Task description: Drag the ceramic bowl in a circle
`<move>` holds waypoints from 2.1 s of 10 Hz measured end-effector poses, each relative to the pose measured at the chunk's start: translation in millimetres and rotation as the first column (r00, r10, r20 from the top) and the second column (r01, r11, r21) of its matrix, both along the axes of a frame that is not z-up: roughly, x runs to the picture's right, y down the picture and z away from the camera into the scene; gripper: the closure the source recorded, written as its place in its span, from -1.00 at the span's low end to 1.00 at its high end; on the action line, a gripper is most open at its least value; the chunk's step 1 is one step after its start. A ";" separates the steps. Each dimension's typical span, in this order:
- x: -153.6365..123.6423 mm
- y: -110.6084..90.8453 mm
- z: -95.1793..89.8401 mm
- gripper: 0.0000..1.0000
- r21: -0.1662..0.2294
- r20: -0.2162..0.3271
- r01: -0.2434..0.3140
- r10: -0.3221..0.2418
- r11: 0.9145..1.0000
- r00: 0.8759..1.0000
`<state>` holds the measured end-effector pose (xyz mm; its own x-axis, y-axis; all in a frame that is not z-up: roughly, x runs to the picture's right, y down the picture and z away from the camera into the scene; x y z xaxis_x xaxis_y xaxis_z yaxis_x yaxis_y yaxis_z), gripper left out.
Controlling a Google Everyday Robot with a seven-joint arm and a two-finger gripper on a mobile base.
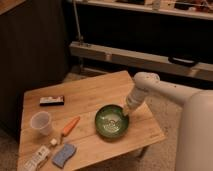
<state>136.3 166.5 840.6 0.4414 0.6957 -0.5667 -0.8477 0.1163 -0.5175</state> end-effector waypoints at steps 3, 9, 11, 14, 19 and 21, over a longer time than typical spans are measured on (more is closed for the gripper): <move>-26.1 46.3 -30.2 1.00 -0.033 0.012 0.038 -0.038 0.999 0.999; -149.3 16.3 -22.2 1.00 0.016 0.159 0.174 -0.175 0.985 0.972; -172.5 -17.5 -3.4 1.00 0.039 0.189 0.206 -0.210 0.978 0.959; -164.5 -54.8 33.0 1.00 0.030 0.169 0.204 -0.206 0.979 0.964; -77.1 -55.4 40.5 1.00 -0.012 0.064 0.092 -0.091 0.996 0.994; -27.7 -29.7 26.4 1.00 -0.030 0.011 0.033 -0.033 0.999 0.999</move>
<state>108.6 136.8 866.9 0.4702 0.6635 -0.5820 -0.8380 0.1287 -0.5302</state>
